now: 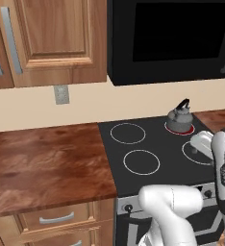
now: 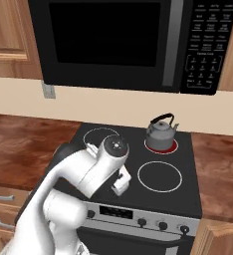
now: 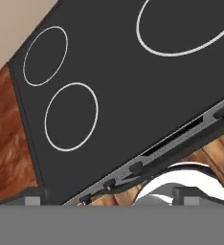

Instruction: Lower the heat of the kettle.

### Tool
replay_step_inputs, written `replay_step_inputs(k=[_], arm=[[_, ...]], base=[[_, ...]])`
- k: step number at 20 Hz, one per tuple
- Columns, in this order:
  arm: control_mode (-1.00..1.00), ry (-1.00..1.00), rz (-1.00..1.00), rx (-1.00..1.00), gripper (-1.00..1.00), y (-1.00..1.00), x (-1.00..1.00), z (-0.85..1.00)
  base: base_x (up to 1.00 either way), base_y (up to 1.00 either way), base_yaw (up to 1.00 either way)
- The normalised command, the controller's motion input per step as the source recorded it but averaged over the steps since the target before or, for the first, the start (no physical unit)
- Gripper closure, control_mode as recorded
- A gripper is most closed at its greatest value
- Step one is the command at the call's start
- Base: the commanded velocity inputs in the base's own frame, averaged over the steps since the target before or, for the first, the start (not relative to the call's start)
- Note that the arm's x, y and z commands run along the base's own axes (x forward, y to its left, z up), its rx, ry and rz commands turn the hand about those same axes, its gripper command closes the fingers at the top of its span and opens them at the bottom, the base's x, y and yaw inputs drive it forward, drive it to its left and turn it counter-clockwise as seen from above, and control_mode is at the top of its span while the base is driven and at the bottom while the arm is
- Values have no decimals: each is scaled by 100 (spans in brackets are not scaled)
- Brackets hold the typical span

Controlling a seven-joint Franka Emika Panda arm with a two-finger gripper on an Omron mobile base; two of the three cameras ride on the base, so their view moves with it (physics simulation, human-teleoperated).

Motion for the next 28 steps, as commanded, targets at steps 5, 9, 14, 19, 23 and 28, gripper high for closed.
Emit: replay_step_inputs(k=[5,9,14,19,23,28], arm=[[-100,-2,-25,32,-100,-69,-63,-69],[-100,0,-20,29,-100,-68,-42,-57],[-100,0,-10,20,-100,-84,-18,-39],[-100,0,-2,4,-100,-65,-2,-33],[-100,0,0,-1,-100,-39,1,-31],[-100,-1,1,-5,-100,-25,8,-35]], base=[[0,0,0],[0,0,0],[0,0,0],[0,0,0],[0,0,0],[0,0,0]])
